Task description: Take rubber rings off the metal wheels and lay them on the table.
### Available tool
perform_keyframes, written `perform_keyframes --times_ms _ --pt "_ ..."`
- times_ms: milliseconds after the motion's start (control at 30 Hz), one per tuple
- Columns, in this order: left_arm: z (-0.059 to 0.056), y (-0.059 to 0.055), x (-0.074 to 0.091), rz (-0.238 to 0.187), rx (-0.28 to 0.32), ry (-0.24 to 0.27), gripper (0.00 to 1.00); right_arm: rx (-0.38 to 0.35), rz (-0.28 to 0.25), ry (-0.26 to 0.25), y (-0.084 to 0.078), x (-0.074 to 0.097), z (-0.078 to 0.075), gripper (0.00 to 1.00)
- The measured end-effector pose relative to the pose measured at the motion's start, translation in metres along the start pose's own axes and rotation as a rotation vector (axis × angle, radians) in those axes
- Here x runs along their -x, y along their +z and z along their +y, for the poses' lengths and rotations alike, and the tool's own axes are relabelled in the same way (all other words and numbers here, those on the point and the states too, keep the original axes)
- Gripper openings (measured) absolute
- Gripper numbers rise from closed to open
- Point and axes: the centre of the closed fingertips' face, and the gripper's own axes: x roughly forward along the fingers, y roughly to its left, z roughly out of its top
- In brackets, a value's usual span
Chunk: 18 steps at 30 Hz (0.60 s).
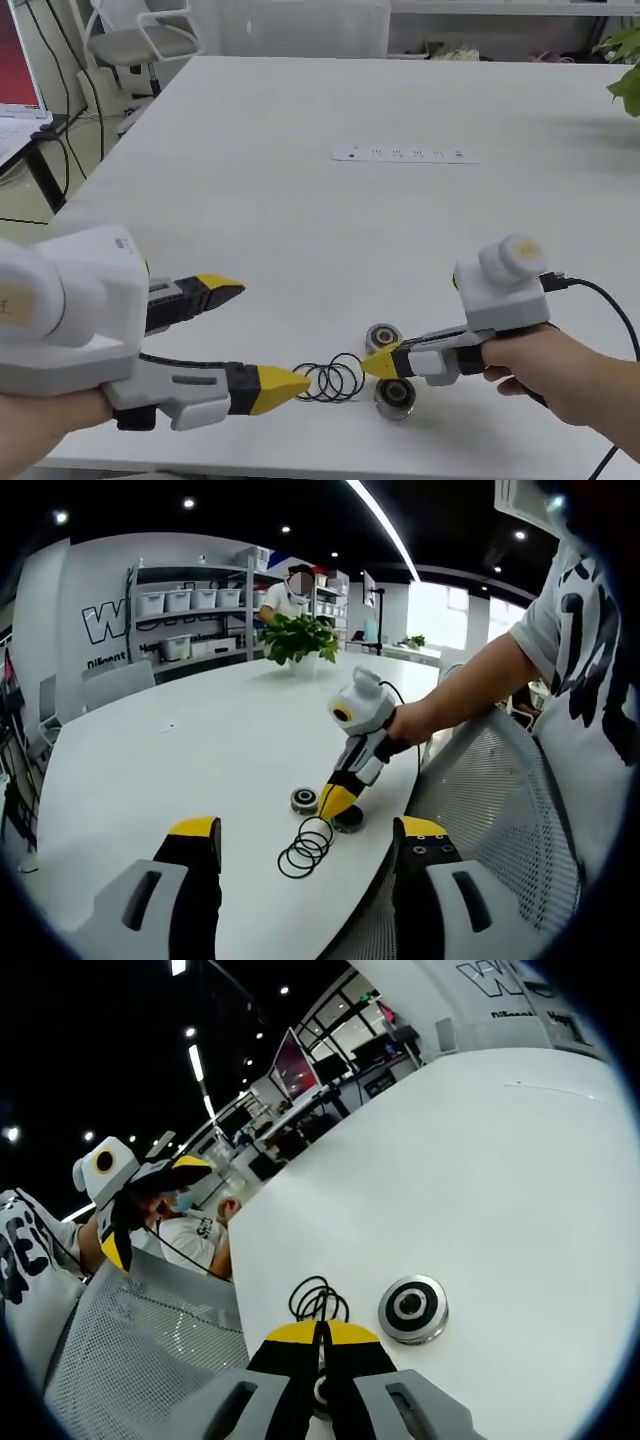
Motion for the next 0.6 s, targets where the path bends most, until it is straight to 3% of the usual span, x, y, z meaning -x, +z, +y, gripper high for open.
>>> perform_keyframes --times_ms 600 --pt "-0.0014 -0.0008 -0.0024 0.011 0.000 -0.008 0.67 0.031 0.022 -0.036 -0.0045 0.0009 -0.0058 0.00"
